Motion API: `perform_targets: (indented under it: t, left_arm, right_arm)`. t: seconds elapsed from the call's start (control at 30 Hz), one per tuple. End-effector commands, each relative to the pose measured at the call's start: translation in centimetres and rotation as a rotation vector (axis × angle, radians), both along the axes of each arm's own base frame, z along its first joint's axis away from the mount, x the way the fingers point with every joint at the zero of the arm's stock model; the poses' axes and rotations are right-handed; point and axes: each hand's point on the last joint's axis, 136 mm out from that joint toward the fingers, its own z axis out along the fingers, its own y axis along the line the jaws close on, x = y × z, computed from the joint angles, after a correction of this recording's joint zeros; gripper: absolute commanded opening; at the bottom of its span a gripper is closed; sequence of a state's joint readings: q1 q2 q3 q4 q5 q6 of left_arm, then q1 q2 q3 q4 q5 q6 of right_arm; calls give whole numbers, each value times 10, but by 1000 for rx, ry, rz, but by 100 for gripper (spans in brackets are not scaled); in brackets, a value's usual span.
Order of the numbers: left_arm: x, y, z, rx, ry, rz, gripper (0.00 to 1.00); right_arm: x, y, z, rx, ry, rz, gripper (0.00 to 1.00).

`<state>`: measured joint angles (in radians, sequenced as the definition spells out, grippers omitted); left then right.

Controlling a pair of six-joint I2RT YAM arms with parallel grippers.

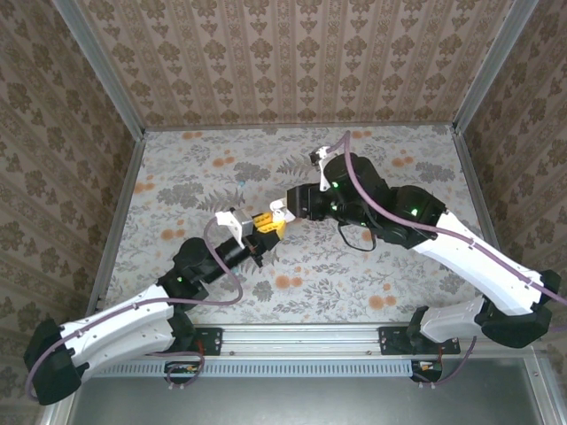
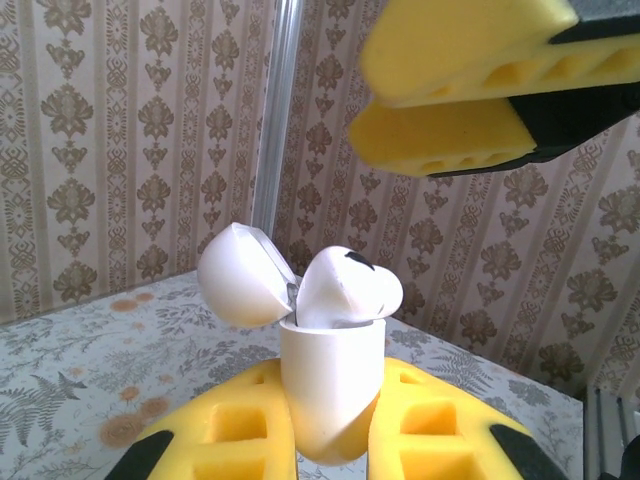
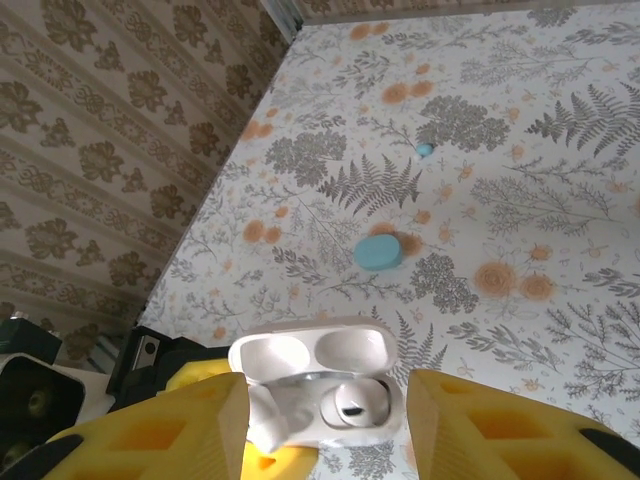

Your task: Insert wireless bluetooth earbuds into charging case

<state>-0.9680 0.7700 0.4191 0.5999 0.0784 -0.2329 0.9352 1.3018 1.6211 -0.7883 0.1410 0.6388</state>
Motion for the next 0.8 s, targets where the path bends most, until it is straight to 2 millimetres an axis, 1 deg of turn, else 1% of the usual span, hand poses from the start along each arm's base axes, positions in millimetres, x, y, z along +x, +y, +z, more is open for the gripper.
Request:
perform_targets:
  t: [0.0,0.13,0.2,0.3,0.37,0.57,0.63,0.7,0.77]
  left_arm:
    - [-1,3,-2,-3,20,-17,0]
    - [3,3,-7,-4,41,-17,0]
    - [5,1,-7,0,49,-34,0]
    - [8,-4,-3,-1,52,-63,0]
    - [11,-7,2,-13,54,-80,0]
    - [30,-27,17,-18,42,-145,0]
    - [40,-31,24,-48,50,-148,0]
    - [45,-35,31,-82,52,-153,0]
    - [48,-38,30,-81,48,-156,0]
  right_arm:
    - [-15,-1,14,78,-10,77,44]
    - [-26,6,10,96,-3,158,37]
    - [-29,8,6,83,1,187,35]
    - [-26,9,0,77,11,210,34]
    - [-20,8,1,95,17,213,34]
    - [-5,-1,19,169,-12,275,32]
    - [0,-3,22,165,-21,287,28]
    - [-1,-2,27,166,-8,314,23]
    - [-6,-3,28,162,17,325,20]
